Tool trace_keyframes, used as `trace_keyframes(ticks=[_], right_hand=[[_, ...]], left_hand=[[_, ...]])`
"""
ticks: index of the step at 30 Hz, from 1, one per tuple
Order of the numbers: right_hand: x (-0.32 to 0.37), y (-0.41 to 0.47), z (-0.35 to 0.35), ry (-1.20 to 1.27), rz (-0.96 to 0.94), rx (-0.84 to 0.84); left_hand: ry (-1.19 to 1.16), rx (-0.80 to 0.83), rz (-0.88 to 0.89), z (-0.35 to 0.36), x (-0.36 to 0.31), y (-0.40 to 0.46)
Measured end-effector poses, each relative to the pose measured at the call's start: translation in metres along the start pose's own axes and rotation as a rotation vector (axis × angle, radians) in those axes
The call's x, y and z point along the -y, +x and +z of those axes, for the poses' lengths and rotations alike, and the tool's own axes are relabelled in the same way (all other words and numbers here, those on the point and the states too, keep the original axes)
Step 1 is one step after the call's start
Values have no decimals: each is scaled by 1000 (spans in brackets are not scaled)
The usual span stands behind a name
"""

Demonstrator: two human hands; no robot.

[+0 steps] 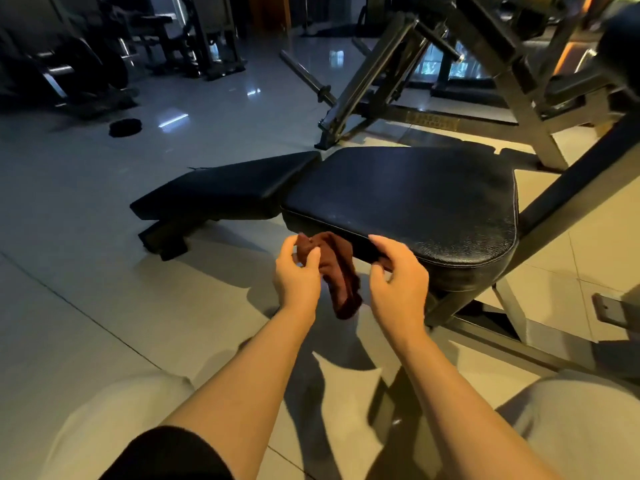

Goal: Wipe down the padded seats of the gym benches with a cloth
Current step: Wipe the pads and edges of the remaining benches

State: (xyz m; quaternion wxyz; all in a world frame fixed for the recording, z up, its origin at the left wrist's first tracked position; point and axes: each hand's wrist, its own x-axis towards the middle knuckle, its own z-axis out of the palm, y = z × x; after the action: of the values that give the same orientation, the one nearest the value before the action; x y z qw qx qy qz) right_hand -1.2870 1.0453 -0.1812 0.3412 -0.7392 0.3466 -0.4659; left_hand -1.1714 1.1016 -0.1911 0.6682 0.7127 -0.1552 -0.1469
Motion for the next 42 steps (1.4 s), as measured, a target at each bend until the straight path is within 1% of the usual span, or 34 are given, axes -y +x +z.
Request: trace_keyframes(ticks=[2,3,5,7,9,12,14,19,23,26,28,31,33,36,38,40,42], right_hand=[[-4,4,-12,-107,34,-171],[-5,5,-17,-154,42,-206],[-6,6,-24,-211,39,-205],[-3,6,-30,-207,53,-198],[1,4,-35,-190,94,-210],[12,-3,-40,-185,175,-213],[21,-9,-44,-168,233,-200],[48,-17,-52,-103,338,-117],[85,-10,-43,6,335,47],[100,2,-31,10,314,178],[98,10,-26,1,308,189],[86,13,-21,-28,321,148],[74,12,-18,-85,311,66],[60,16,-12,-177,302,-160],[52,24,-8,-162,261,-270],[47,39,-2,-105,203,-314],[41,64,4,-61,149,-323]], left_hand=[[40,26,1,14,-2,11],[90,41,23,23,-5,10],[164,46,52,36,-15,-2],[213,76,59,40,-19,-16],[211,188,81,38,-16,-25],[84,458,60,35,-21,-40],[-29,593,24,31,-28,-44],[-233,842,-84,7,-59,-21],[-327,972,-79,-26,-86,0],[-380,1002,-96,-39,-95,16],[-388,1025,-112,-42,-97,24],[-291,1049,-95,-34,-94,32],[-212,1055,-74,-26,-87,37],[-125,1046,-17,-15,-75,48],[-73,1005,53,-8,-68,61],[-42,951,113,2,-64,80],[-15,908,139,16,-65,103]])
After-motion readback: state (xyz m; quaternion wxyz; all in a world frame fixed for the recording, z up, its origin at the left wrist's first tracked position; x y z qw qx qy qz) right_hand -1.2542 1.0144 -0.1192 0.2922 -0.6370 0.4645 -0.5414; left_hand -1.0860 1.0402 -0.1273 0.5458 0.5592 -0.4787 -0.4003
